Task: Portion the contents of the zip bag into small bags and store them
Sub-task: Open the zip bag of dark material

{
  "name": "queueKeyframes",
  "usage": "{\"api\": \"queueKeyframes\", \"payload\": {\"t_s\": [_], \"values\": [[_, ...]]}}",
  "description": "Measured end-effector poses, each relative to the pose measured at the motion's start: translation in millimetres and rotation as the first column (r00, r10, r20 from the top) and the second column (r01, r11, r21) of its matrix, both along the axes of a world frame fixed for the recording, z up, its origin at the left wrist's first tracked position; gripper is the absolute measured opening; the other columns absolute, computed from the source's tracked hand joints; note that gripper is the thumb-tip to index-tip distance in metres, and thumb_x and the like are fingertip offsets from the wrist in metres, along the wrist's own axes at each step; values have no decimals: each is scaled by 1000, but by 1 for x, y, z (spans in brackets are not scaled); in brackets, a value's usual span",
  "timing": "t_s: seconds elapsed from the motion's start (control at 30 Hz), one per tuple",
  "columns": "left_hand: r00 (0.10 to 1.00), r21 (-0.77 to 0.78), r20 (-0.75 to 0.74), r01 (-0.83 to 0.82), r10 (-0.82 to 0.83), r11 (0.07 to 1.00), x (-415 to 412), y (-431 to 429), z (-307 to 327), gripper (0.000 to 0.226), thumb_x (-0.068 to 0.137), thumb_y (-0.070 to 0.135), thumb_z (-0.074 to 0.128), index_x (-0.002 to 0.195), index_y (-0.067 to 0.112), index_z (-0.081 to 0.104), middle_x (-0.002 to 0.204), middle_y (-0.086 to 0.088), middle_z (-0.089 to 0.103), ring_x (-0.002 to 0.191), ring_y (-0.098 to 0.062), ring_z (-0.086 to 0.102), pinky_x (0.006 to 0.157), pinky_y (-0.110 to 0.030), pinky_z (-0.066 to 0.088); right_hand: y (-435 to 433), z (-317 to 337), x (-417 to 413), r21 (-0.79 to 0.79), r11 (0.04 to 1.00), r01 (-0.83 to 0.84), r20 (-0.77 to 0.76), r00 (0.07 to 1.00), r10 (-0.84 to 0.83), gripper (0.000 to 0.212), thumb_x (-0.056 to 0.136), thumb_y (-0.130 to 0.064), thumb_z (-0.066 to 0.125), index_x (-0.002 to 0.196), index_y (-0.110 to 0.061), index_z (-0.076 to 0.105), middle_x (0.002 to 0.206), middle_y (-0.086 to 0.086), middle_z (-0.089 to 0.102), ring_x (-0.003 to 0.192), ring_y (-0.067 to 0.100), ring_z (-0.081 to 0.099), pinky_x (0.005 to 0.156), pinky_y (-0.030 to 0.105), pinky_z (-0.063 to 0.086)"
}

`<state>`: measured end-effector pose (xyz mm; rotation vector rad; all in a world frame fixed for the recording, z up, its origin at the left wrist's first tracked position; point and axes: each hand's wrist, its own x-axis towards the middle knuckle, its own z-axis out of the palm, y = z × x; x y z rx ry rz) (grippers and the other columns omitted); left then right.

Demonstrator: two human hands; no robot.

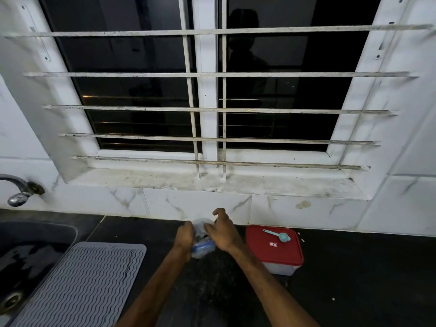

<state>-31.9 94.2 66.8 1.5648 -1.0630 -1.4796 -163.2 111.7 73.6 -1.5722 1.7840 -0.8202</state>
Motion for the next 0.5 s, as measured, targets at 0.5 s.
{"api": "queueKeyframes", "payload": {"t_s": [0.5], "values": [[878,-344,458,29,141,938,4,11,-12,32,86,45,70,89,13,73,84,-6,73,80,-23,69,73,-33,55,-5,-14,1,204,964,171,356,904,-236,21,94,-20,51,97,-7,67,100,19,69,92,33,68,77,52,60]]}}
